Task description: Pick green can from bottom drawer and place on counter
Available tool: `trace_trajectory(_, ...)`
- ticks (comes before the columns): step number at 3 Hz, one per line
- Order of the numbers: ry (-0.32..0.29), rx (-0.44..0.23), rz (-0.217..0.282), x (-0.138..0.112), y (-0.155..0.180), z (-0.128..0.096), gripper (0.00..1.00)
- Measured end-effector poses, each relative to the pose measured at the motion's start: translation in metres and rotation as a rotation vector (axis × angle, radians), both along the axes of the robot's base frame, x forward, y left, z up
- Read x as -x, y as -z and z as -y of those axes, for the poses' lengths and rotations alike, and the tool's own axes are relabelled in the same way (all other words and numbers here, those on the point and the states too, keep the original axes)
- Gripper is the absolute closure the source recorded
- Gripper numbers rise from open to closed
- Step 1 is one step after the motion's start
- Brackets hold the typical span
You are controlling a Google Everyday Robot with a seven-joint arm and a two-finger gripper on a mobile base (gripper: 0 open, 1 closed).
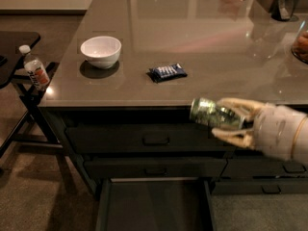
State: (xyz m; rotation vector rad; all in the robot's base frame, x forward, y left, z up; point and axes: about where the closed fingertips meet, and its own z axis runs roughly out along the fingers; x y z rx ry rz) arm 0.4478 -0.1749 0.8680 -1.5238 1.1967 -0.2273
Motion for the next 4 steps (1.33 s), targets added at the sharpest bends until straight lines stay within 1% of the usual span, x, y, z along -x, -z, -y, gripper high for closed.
trace_trajectory(1,0.042,0.053,0.065,-0.022,-0.083,-0.011,1.00)
trace_trajectory(2,0.042,0.053,0.065,-0.022,-0.083,-0.011,1.00)
trace_trajectory(3,0.029,0.042,0.058,-0.043,-0.080,-0.016,1.00)
trace_trajectory(4,0.014,0.022,0.047,-0.082,-0.075,-0.022,1.00)
